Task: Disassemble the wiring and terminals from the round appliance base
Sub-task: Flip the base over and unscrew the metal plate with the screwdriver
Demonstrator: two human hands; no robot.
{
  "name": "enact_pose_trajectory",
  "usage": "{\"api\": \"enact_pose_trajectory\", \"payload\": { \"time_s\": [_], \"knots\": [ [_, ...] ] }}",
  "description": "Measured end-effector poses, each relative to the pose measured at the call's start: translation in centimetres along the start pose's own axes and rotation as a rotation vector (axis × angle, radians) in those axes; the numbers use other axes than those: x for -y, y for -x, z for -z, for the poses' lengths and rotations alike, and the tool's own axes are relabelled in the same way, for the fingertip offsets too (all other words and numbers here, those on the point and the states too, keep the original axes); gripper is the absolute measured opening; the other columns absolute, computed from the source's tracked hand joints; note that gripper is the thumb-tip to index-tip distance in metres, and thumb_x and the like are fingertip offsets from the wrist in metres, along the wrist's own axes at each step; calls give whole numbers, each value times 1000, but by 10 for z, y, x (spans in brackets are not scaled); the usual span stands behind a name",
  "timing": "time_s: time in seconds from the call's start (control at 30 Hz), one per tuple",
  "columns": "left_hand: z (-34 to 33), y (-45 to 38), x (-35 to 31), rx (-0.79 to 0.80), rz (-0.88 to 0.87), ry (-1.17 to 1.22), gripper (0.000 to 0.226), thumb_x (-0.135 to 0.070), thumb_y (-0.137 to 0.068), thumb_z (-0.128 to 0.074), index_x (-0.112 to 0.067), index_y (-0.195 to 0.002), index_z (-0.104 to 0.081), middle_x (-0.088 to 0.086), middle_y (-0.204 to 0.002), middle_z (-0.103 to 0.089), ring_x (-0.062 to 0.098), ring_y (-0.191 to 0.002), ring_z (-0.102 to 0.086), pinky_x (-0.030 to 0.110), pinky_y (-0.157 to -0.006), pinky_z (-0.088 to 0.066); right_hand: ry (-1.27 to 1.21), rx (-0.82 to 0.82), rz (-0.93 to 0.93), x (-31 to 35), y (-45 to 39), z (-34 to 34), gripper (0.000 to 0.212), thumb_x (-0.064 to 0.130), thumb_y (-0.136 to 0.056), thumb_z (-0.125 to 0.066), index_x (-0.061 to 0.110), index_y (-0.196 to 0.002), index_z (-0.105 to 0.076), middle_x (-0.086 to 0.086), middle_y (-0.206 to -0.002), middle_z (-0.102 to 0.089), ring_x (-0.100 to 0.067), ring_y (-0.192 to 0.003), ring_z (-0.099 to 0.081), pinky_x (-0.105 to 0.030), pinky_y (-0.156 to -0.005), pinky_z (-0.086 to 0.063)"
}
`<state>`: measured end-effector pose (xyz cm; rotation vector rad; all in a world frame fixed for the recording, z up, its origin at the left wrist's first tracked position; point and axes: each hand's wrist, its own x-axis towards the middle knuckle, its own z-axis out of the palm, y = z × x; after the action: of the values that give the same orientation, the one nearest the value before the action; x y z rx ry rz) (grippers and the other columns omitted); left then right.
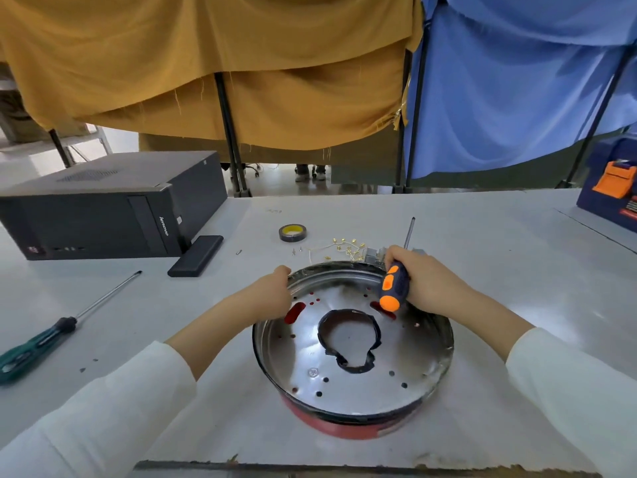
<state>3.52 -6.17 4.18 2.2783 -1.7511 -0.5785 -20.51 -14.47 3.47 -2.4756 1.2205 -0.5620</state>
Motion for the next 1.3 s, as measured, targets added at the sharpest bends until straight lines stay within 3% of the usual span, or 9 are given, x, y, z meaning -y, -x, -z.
{"api": "enact_pose_trajectory", "payload": {
  "time_s": [0.13,0.23,0.3,0.5,0.57,0.67,0.93,1.1,1.3],
  "knots": [
    [1,5,-1,47,8,-7,64,-16,-94,-44,-13,-148,-10,14,-121,-54,21,-87,-55,26,-67,-41,4,-20,32,2,-1,-3,31,1,-81,-50,31,-80,-42,3,-74,-54,-15,-67,-43,-38,-65,-44],
    [1,3,-6,1,-132,39,72,-23,-91,-51,-19,-150,-9,13,-143,-36,28,-123,-46,30,-94,-38,-9,36,55,5,-5,1,30,3,-85,-57,30,-90,-46,12,-73,-51,-10,-67,-48,-20,-63,-40],
    [2,1,-12,-39,-235,-2,69,-26,-90,-55,-22,-148,-18,10,-146,-33,25,-131,-39,31,-102,-33,-27,73,87,9,-9,3,28,3,-86,-59,28,-94,-48,15,-73,-49,-8,-67,-48,-14,-61,-38],
    [-4,-17,-30,-65,-280,-120,41,-22,-95,-49,-24,-135,-43,6,-132,-55,24,-113,-55,30,-92,-40,-64,148,165,22,-20,-2,27,2,-88,-57,26,-94,-48,16,-74,-47,-1,-63,-46,-8,-60,-40],
    [-7,-20,-26,-98,-251,-98,37,-12,-95,-44,-22,-131,-49,8,-129,-56,26,-114,-53,29,-89,-39,-39,160,198,22,-21,-2,25,3,-87,-56,26,-91,-46,12,-78,-48,-11,-69,-47,-14,-64,-40],
    [-8,-19,-16,-143,-170,-81,36,-10,-94,-42,-21,-128,-51,10,-125,-57,29,-112,-53,32,-88,-42,47,106,163,14,-18,2,20,7,-83,-53,25,-89,-45,4,-83,-55,-24,-78,-52,-40,-74,-46],
    [-17,-9,-13,-118,-8,-258,26,-10,-91,-37,-10,-117,-43,14,-112,-56,30,-96,-54,33,-73,-42,122,123,130,9,-19,-5,22,8,-82,-49,28,-85,-42,1,-83,-54,-24,-79,-52,-44,-72,-45],
    [-15,-17,-19,-125,-112,-146,33,-33,-97,-42,-18,-126,-45,9,-117,-61,29,-105,-56,36,-86,-46,114,102,124,5,-20,-11,25,9,-83,-49,32,-87,-39,5,-83,-53,-21,-76,-51,-42,-70,-46],
    [-21,-31,-17,-182,-210,-159,23,-28,-98,-42,-20,-117,-52,10,-114,-62,31,-102,-56,38,-83,-47,-20,-94,129,7,-22,-2,46,5,-79,-61,38,-100,-37,6,-94,-61,-19,-83,-59,-46,-73,-53]
  ]
}}
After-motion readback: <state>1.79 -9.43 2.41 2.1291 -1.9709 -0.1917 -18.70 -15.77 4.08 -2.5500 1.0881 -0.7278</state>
